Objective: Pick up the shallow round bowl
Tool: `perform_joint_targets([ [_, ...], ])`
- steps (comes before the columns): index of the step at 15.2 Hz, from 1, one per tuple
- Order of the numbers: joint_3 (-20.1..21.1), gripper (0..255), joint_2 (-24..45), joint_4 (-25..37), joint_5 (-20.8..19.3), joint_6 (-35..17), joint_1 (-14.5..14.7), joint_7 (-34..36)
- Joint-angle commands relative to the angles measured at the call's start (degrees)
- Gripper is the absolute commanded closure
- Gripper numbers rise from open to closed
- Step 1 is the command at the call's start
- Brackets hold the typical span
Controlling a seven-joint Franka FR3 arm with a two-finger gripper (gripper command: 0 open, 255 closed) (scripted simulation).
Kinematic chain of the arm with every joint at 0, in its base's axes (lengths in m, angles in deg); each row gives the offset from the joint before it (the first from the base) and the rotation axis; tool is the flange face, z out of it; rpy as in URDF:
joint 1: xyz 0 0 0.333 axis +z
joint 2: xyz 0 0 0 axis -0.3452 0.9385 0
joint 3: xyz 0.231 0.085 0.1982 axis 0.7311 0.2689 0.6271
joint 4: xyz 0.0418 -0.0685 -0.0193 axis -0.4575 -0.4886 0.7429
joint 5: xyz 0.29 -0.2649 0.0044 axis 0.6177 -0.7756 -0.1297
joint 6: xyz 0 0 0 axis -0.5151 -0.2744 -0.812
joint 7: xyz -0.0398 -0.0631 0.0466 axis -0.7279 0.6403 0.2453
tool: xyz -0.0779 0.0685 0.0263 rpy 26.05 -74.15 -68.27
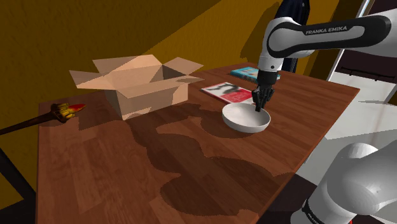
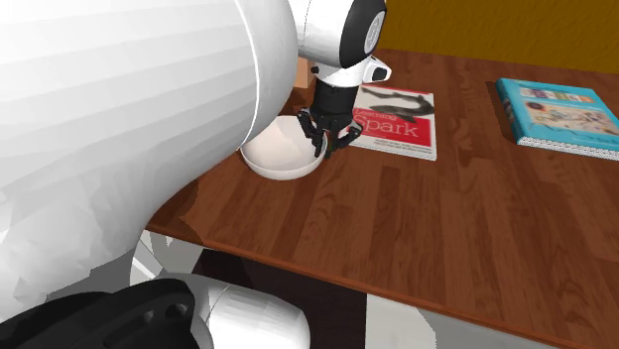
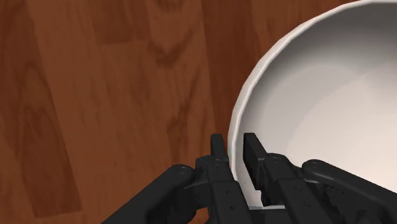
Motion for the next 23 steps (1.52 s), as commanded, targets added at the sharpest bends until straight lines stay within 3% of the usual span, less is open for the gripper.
perform_joint_targets([
  [1,-0.01,255,-0.01,-0.04,-0.01,-0.04,-0.01,-0.01],
  [7,0.06,255,0.03,-0.02,0.04,-0.05,0.03,0.07],
  [23,0.59,255,1.32,12.68,0.6,11.33,0.48,0.7],
])
